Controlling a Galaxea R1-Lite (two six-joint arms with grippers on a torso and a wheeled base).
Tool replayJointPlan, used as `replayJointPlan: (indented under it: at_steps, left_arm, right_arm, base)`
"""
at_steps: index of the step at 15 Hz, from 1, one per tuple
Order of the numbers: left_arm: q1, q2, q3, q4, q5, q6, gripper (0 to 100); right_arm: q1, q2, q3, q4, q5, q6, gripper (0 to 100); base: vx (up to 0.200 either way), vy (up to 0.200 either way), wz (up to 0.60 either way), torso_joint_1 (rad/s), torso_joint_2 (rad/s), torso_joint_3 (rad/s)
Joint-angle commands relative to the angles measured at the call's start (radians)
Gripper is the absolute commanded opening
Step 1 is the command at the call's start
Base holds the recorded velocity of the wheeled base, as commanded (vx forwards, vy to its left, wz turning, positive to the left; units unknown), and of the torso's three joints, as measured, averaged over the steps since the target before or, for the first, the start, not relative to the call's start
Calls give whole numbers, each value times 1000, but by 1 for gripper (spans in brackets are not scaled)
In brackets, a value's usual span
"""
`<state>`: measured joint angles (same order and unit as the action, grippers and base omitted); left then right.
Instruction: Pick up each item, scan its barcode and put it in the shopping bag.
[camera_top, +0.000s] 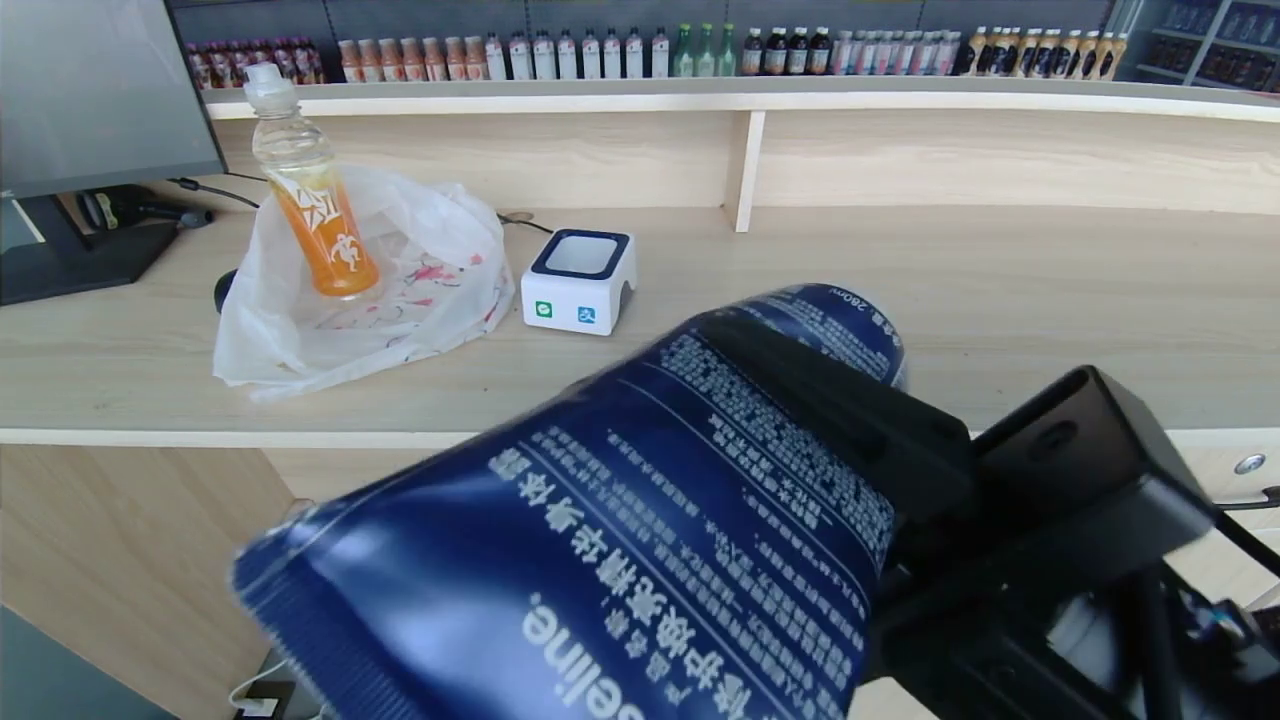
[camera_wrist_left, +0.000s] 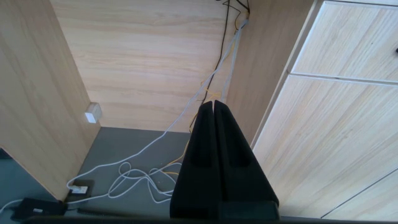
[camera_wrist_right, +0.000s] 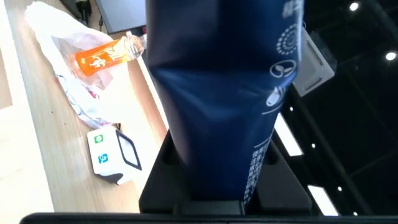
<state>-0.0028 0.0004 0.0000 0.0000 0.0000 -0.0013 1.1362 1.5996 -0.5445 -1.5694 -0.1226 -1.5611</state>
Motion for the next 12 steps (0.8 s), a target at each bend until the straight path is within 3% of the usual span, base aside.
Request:
replayJointPlan:
  at_steps: [1,3,6,8,12]
  left_arm:
    - [0,0,0,0,0,0,0]
    - [0,0,0,0,0,0,0]
    - [0,0,0,0,0,0,0]
    - [0,0,0,0,0,0,0]
    - [0,0,0,0,0,0,0]
  right_arm:
    - [-78,-20,-19,-1,0,84,0]
    - [-127,-36,-11,-1,1,259,0]
    - [-174,-40,58,-1,4,624,0]
    - [-213,-36,89,-1,8,708,0]
    - [-317,-33,28,-1,0,731,0]
  base:
    - [0,0,0,0,0,0]
    - [0,0,0,0,0,0]
    - [0,0,0,0,0,0]
    - [0,0,0,0,0,0]
    - [0,0,0,0,0,0]
